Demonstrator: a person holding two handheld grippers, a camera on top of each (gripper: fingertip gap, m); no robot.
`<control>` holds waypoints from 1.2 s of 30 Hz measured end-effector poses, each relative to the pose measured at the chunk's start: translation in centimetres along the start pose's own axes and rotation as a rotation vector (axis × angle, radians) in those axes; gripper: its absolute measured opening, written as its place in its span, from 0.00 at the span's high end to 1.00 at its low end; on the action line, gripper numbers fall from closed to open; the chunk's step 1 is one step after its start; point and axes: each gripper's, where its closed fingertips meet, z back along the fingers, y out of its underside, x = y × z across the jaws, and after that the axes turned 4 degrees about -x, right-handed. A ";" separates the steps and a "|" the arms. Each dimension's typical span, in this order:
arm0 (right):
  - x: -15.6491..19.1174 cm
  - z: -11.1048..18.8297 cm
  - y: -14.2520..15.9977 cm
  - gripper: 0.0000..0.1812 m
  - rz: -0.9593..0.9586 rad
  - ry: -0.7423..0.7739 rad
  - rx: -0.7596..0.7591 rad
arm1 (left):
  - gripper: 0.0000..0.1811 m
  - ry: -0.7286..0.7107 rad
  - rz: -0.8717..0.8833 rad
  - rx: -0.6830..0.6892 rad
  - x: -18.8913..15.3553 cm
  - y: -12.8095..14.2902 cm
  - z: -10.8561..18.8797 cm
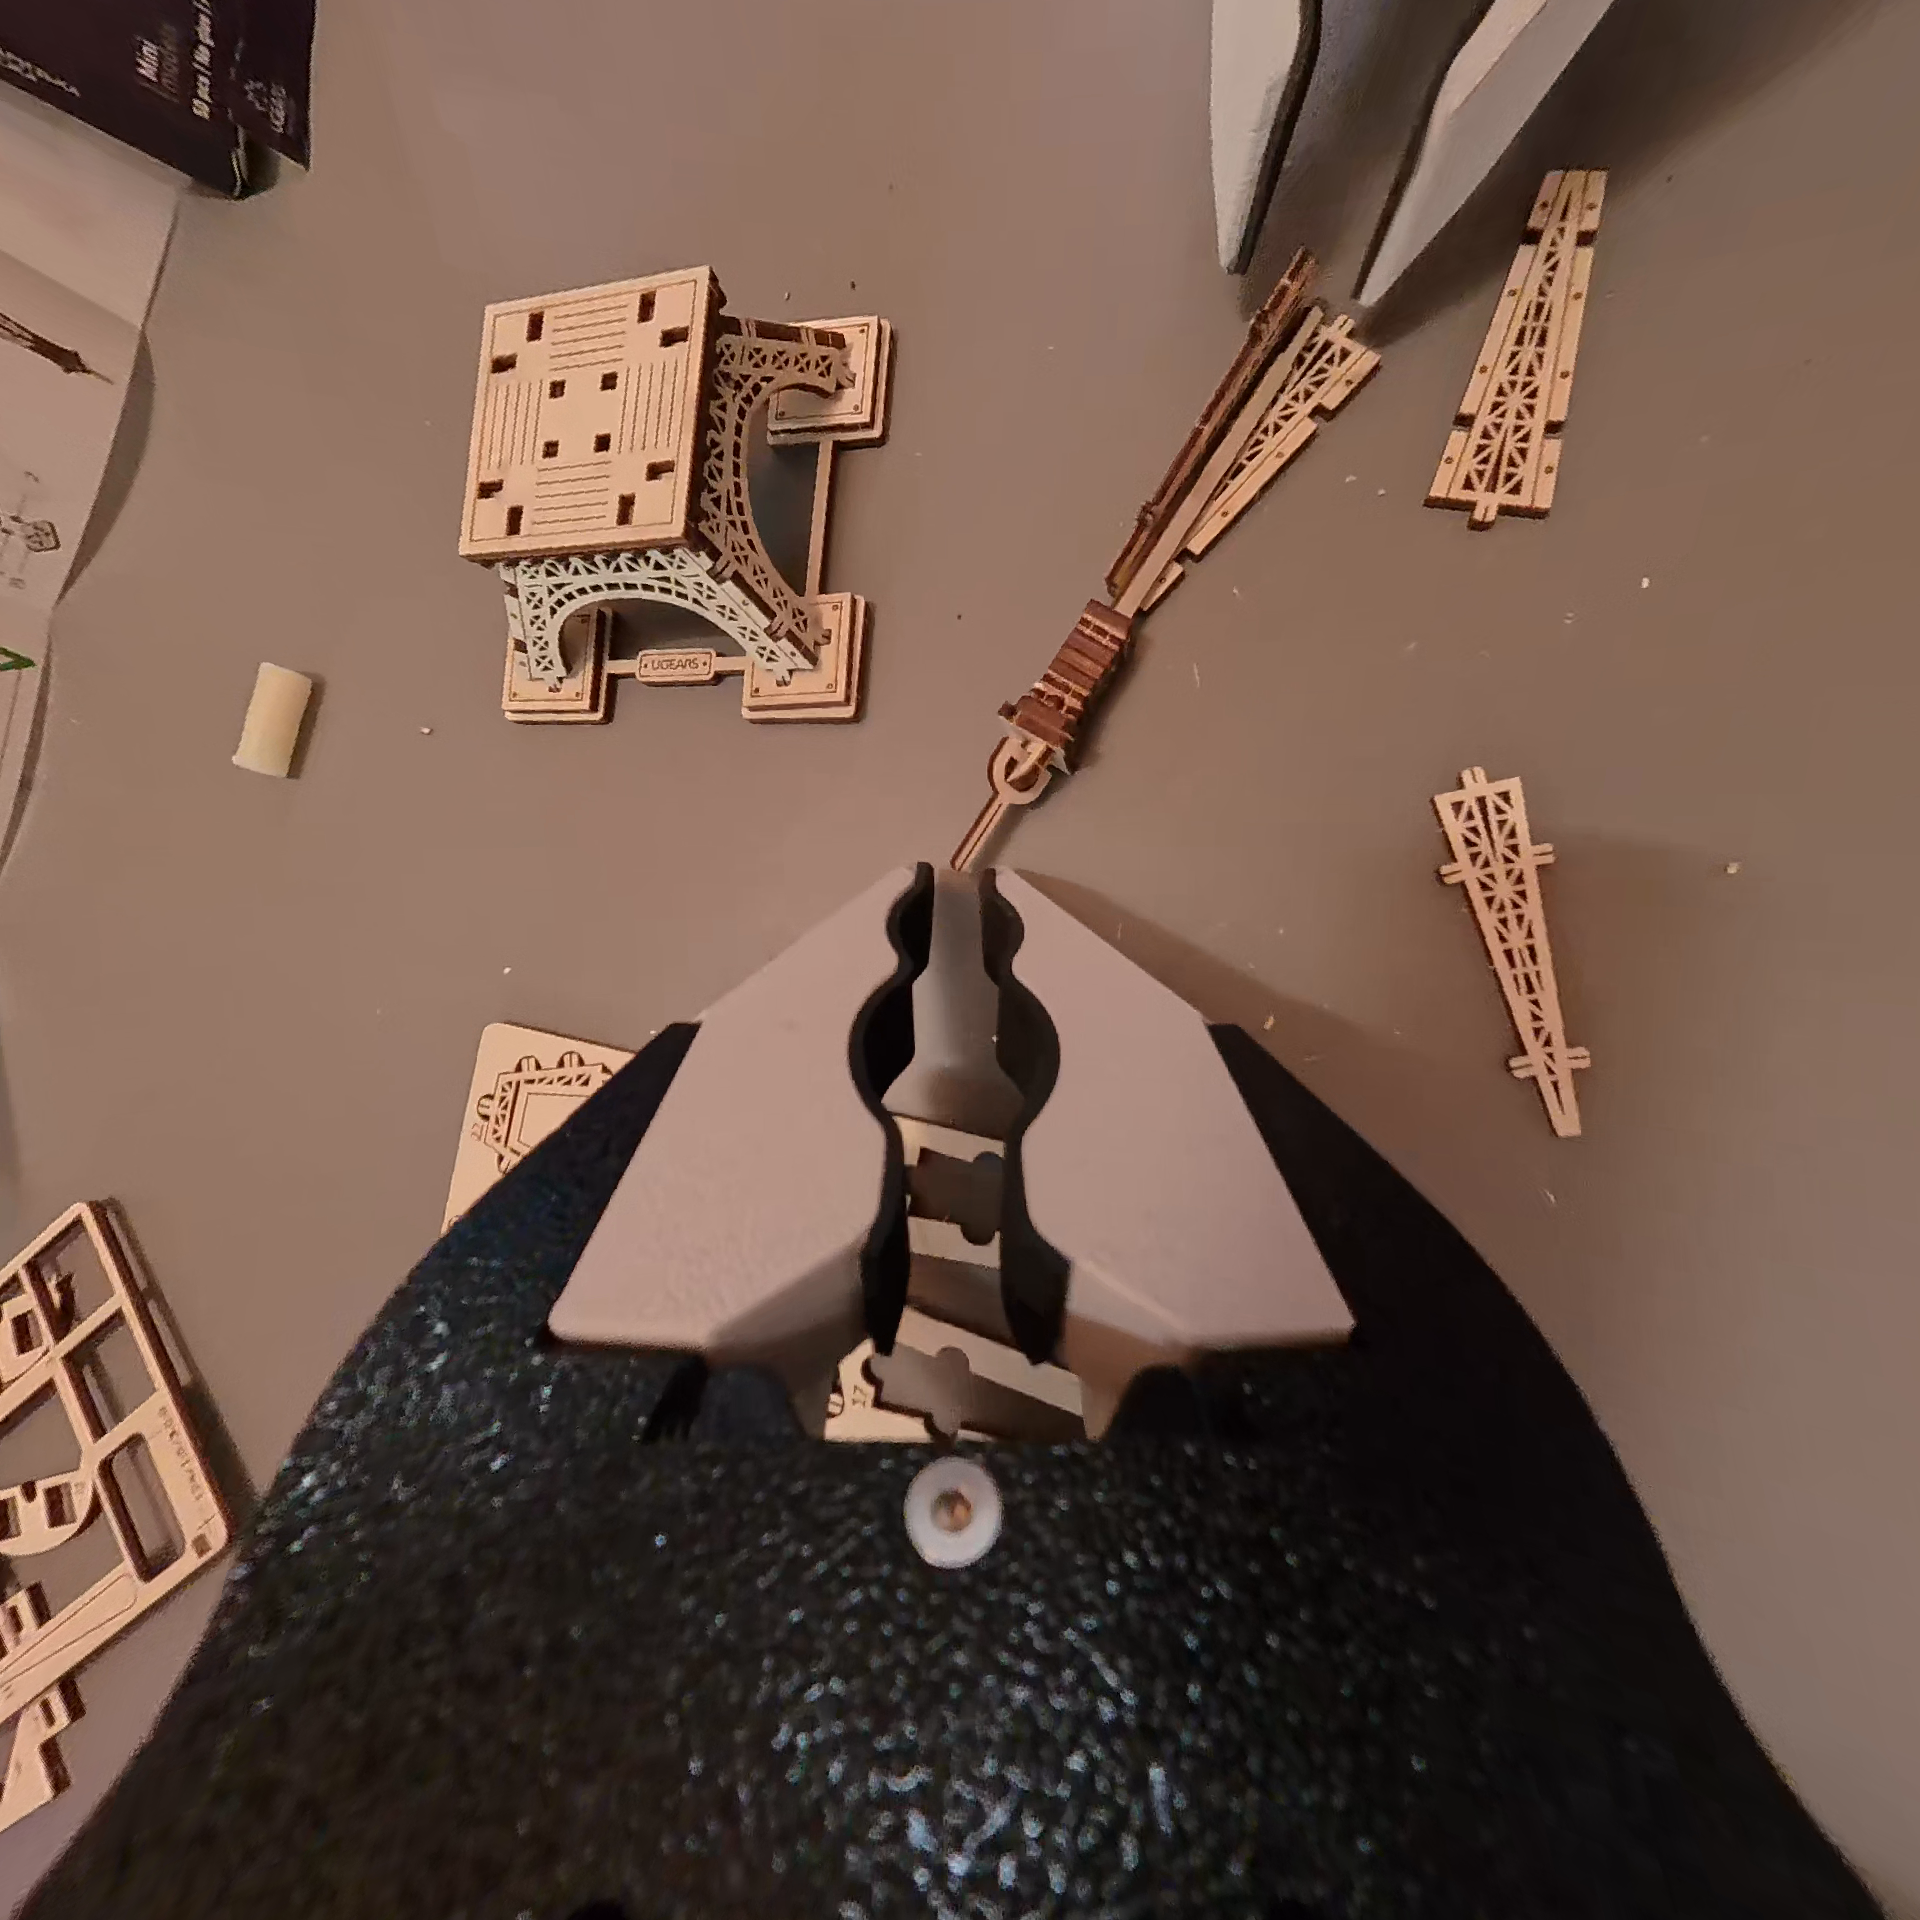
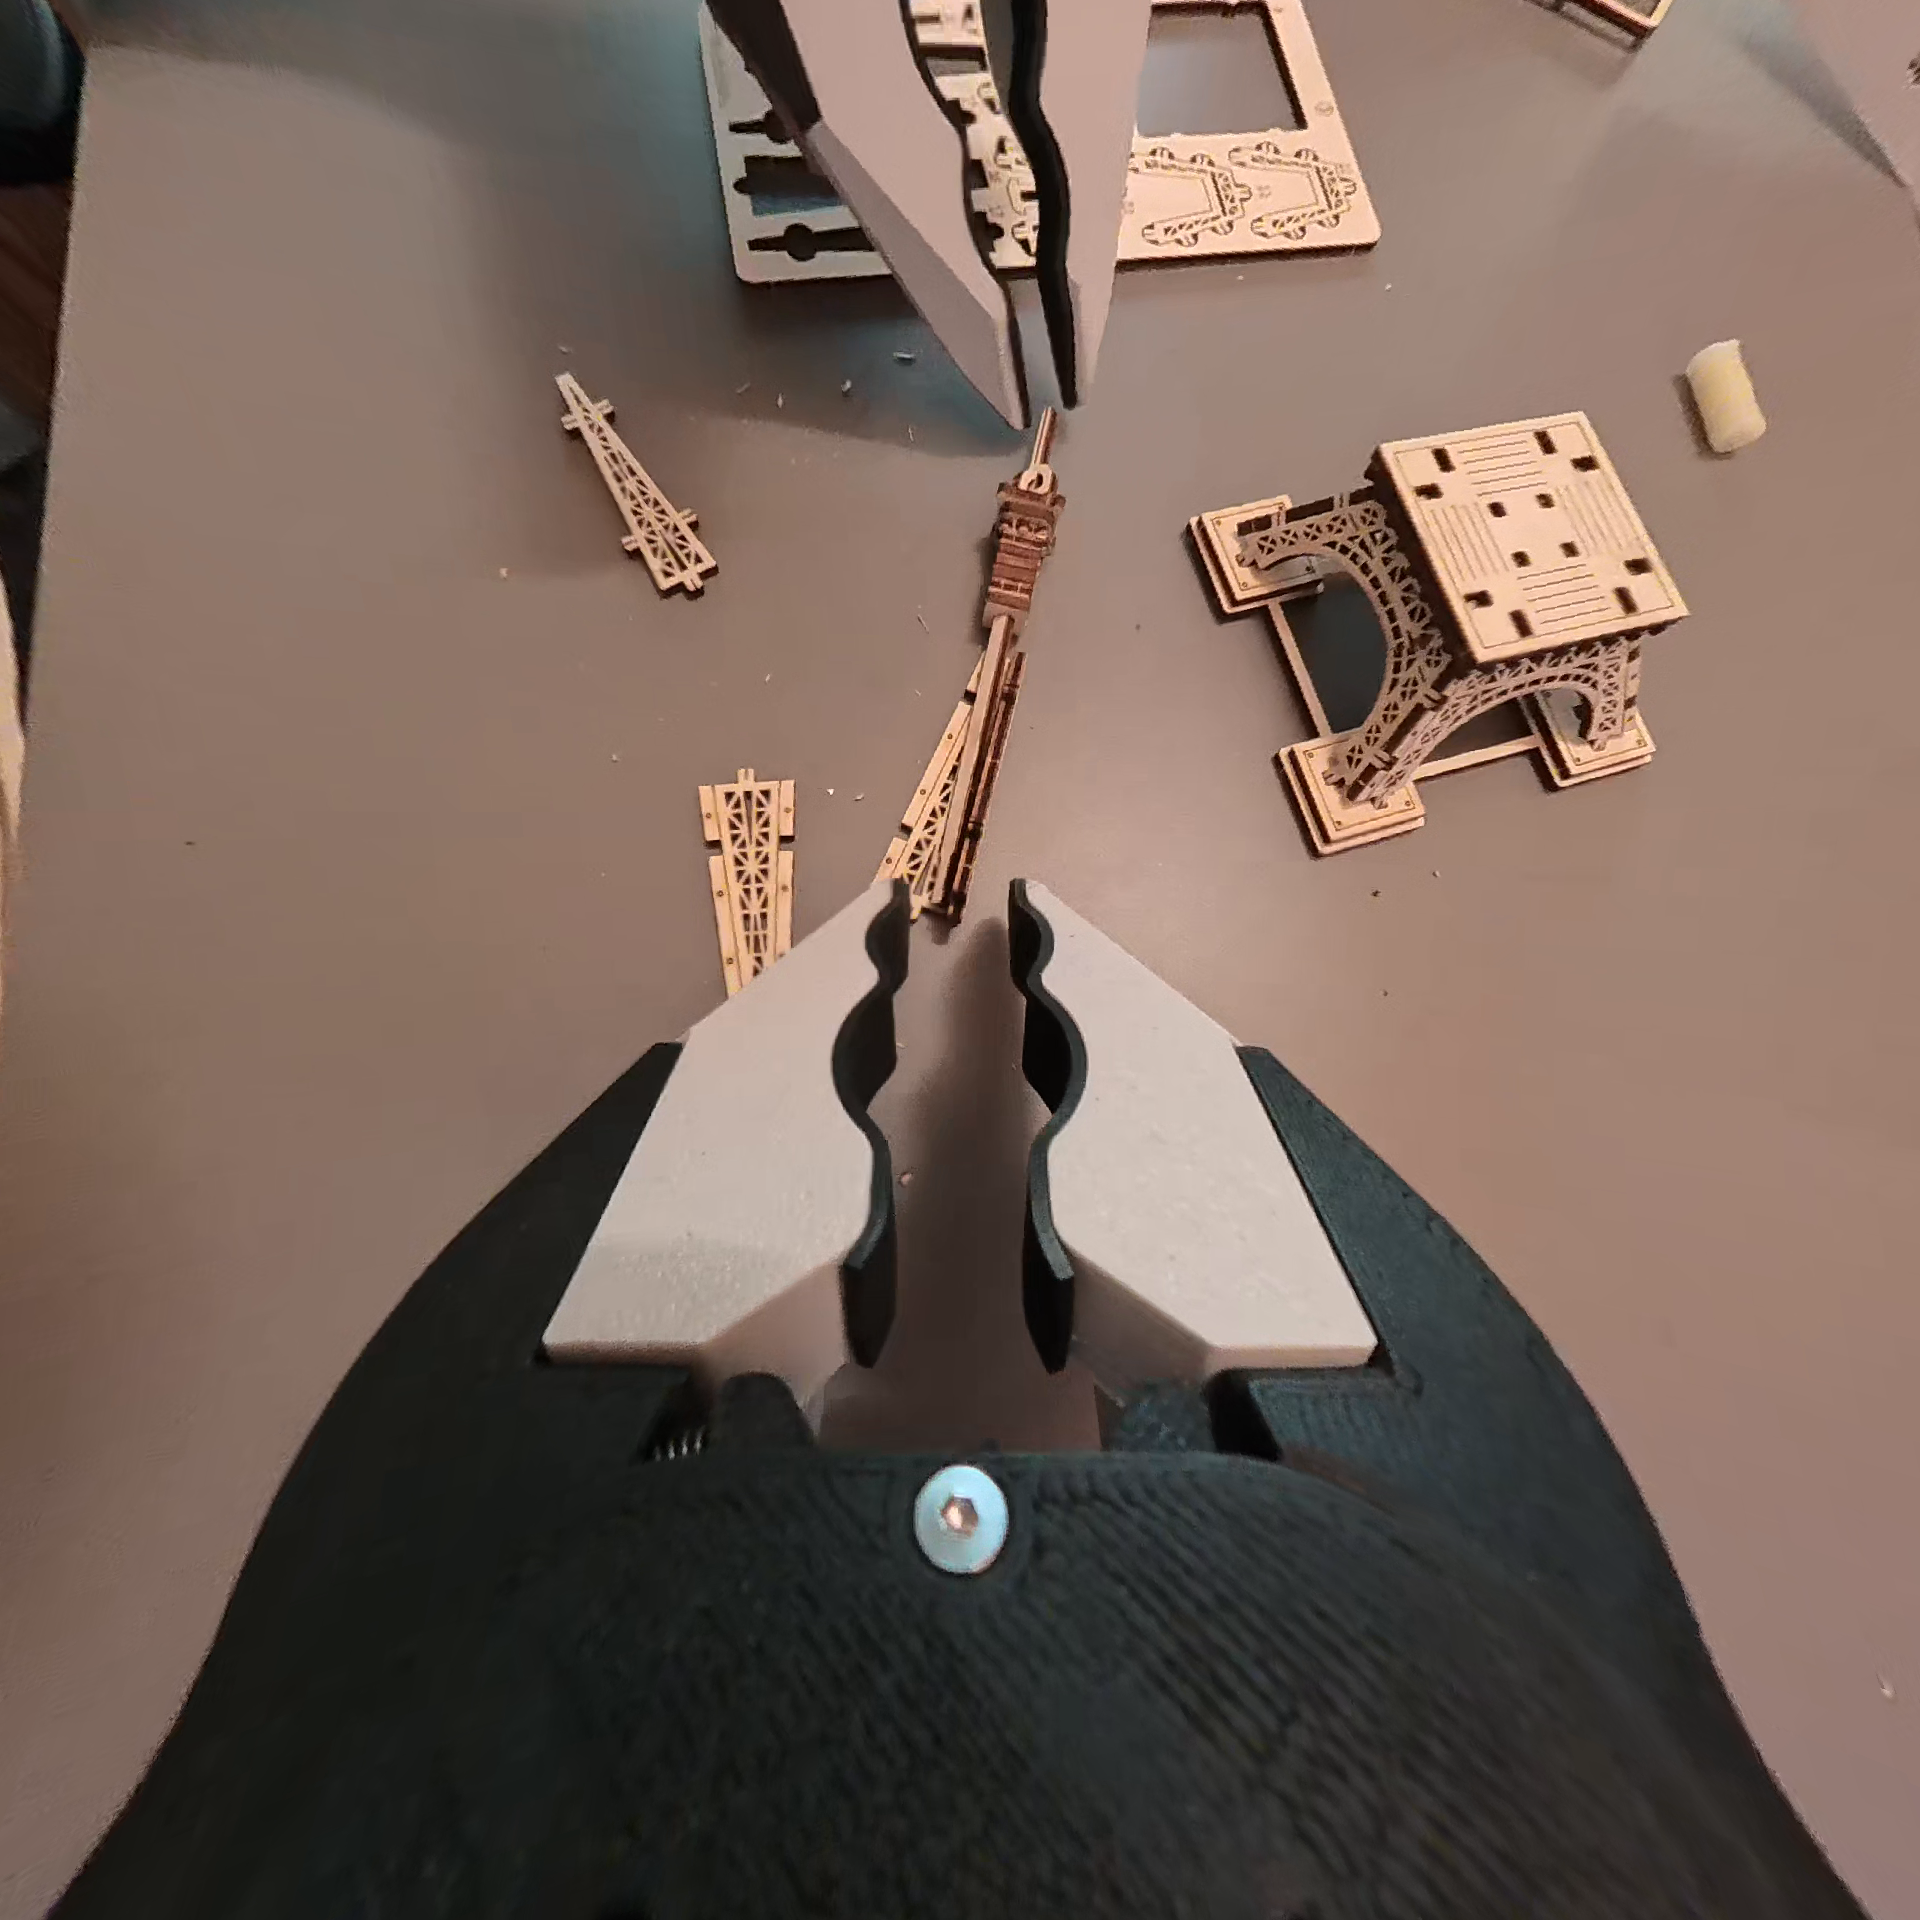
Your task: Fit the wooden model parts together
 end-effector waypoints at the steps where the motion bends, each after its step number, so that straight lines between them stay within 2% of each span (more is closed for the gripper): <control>1: -0.1 -0.1 0.0 0.92 0.007 0.007 0.003 | 0.97 0.004 0.001 -0.002 0.0 -0.1 -0.1; 10: 0.0 -0.9 -0.2 0.96 0.048 0.002 0.003 | 0.98 0.011 -0.003 -0.011 -0.3 -0.6 -0.4; 21: -0.1 -1.1 -0.3 0.96 0.078 -0.012 -0.008 | 0.98 -0.008 -0.016 -0.006 0.0 -0.5 -0.5; 24: -0.8 -0.4 0.1 0.92 0.069 0.027 0.013 | 0.99 -0.011 -0.011 -0.017 0.1 -0.6 -0.5; 30: -1.4 1.7 -0.3 0.95 0.038 0.040 -0.040 | 0.99 -0.008 -0.026 -0.016 0.1 -0.9 -0.6; 36: -0.6 0.7 0.0 0.96 0.050 0.002 -0.018 | 0.99 -0.007 -0.029 -0.013 0.1 -1.1 -0.7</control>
